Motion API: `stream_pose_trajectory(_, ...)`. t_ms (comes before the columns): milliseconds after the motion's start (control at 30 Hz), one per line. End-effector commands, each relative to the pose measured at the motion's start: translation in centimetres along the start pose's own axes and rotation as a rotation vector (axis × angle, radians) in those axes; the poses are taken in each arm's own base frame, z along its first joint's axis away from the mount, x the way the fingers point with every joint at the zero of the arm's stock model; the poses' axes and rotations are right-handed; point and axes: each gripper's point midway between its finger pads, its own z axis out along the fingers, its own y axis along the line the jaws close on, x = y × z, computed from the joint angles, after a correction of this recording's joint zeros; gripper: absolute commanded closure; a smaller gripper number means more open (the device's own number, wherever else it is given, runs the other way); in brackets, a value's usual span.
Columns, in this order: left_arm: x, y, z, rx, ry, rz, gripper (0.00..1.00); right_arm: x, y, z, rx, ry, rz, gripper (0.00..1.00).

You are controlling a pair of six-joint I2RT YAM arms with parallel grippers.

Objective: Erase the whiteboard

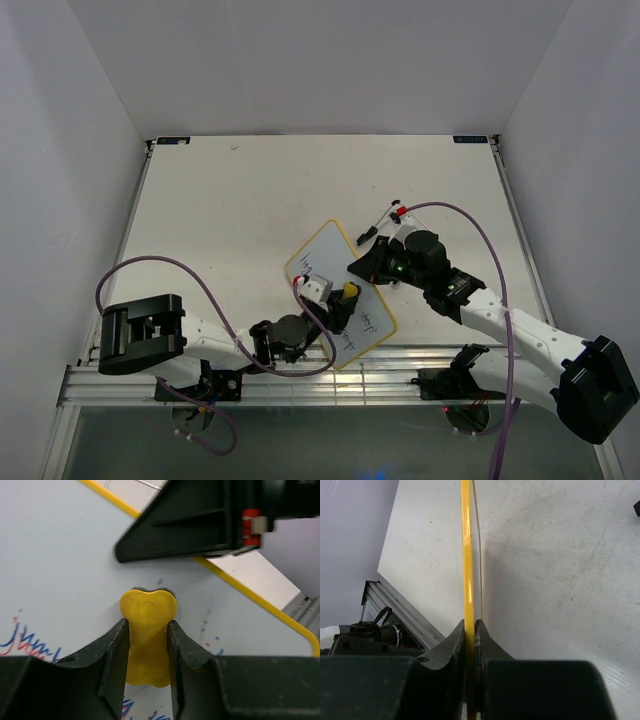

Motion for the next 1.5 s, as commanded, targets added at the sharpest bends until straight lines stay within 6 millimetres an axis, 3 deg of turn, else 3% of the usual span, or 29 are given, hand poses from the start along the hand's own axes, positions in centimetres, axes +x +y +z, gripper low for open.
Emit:
stream_pose_trajectory(0, 1.8, 4.2, -0.2, -0.073, 0.070, 0.014, 0.86, -4.0, 8.5, -1.6, -0.297, -0.118, 0.014, 0.92)
stream_pose_trajectory(200, 1.7, 7.1, -0.1, -0.137, 0.065, 0.010, 0.86, -3.3, 8.9, -0.7, -0.302, -0.103, 0.027, 0.92)
stream_pose_trajectory(333, 2.4, 6.5, 0.1, -0.112, 0.085, 0.010, 0.88, -3.4, 8.3, -0.1, -0.267, -0.122, 0.057, 0.92)
stream_pose_trajectory(467, 2.2, 4.2, 0.2, -0.044, 0.075, 0.019, 0.89, -3.6, 7.8, 0.3, -0.233, -0.141, 0.089, 0.92)
stream_pose_trajectory(600, 0.7, -0.1, -0.4, 0.048, 0.021, 0.064, 0.89, -4.0, 6.6, 0.4, -0.175, -0.176, 0.114, 0.92)
stream_pose_trajectory(700, 0.3, -2.2, -1.1, 0.109, -0.005, 0.076, 0.89, -4.4, 6.1, -0.1, -0.157, -0.217, 0.157, 0.92)
stream_pose_trajectory(900, 0.4, -3.9, -1.9, 0.161, -0.011, 0.043, 0.88, -5.4, 5.8, -0.7, -0.129, -0.267, 0.202, 0.92)
stream_pose_trajectory(1000, -0.1, -2.6, -1.7, 0.091, -0.035, 0.049, 0.86, -5.8, 5.7, -0.8, -0.114, -0.281, 0.201, 0.92)
stream_pose_trajectory(1167, 0.0, 2.2, -0.6, -0.056, 0.019, -0.014, 0.85, -5.9, 5.6, -1.6, -0.113, -0.302, 0.203, 0.92)
stream_pose_trajectory(1300, -1.2, 5.5, 0.2, -0.113, -0.007, -0.050, 0.85, -5.3, 6.2, -1.2, -0.140, -0.260, 0.178, 0.92)
stream_pose_trajectory(1467, -1.4, 6.9, 1.4, -0.128, -0.008, -0.051, 0.86, -4.7, 6.3, -0.3, -0.158, -0.229, 0.175, 0.92)
